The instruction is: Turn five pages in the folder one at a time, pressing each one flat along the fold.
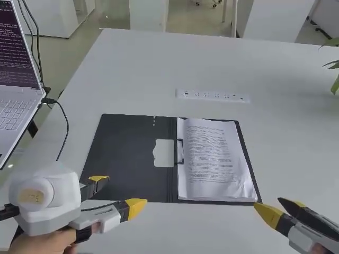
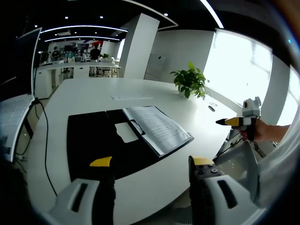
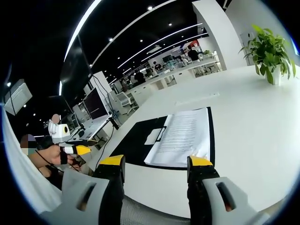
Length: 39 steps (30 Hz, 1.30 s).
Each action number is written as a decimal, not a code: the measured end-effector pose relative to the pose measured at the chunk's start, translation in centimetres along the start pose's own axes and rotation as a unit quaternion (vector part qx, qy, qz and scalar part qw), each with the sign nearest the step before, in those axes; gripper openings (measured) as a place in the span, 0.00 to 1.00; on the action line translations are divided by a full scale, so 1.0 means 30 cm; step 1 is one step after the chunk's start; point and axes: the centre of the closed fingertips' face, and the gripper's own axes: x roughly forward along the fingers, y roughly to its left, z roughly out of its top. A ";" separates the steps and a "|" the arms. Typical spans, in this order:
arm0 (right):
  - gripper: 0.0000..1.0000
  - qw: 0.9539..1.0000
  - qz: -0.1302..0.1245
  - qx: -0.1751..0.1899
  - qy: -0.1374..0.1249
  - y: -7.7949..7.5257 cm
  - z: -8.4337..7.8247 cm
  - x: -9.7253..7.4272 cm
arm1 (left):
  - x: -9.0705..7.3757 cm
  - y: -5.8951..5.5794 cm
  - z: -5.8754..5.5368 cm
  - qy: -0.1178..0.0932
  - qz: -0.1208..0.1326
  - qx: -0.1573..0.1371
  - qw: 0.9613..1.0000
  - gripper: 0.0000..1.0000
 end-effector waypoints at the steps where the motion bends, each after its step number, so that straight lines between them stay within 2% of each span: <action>1: 0.52 1.000 0.000 0.000 0.000 0.000 -0.001 0.000 | 0.000 0.001 -0.003 0.001 0.000 0.001 1.000 0.64; 19: 0.54 1.000 -0.002 0.000 0.003 -0.007 -0.001 -0.009 | -0.013 0.011 -0.012 0.004 0.005 0.000 1.000 0.63; 27: 0.55 1.000 -0.012 0.001 0.006 -0.035 -0.009 -0.034 | -0.037 0.058 -0.036 0.017 0.020 0.010 1.000 0.65; 31: 0.57 1.000 -0.014 -0.005 0.011 -0.047 -0.008 -0.045 | -0.050 0.074 -0.038 0.017 0.025 0.008 1.000 0.65; 32: 0.58 1.000 -0.009 -0.016 0.017 -0.045 -0.011 -0.048 | -0.051 0.076 -0.039 0.018 0.025 0.010 0.999 0.65; 34: 0.62 0.997 -0.011 -0.058 0.045 -0.054 -0.026 -0.055 | -0.054 0.081 -0.043 0.021 0.028 0.011 0.999 0.65; 36: 0.64 0.993 -0.001 -0.094 0.077 -0.049 -0.047 -0.057 | -0.054 0.083 -0.046 0.022 0.027 0.012 0.999 0.66; 37: 0.64 0.989 0.009 -0.112 0.099 -0.041 -0.065 -0.060 | -0.054 0.083 -0.048 0.024 0.026 0.014 0.999 0.66; 39: 0.65 0.982 0.019 -0.141 0.125 -0.034 -0.089 -0.062 | -0.054 0.084 -0.049 0.026 0.027 0.017 0.999 0.66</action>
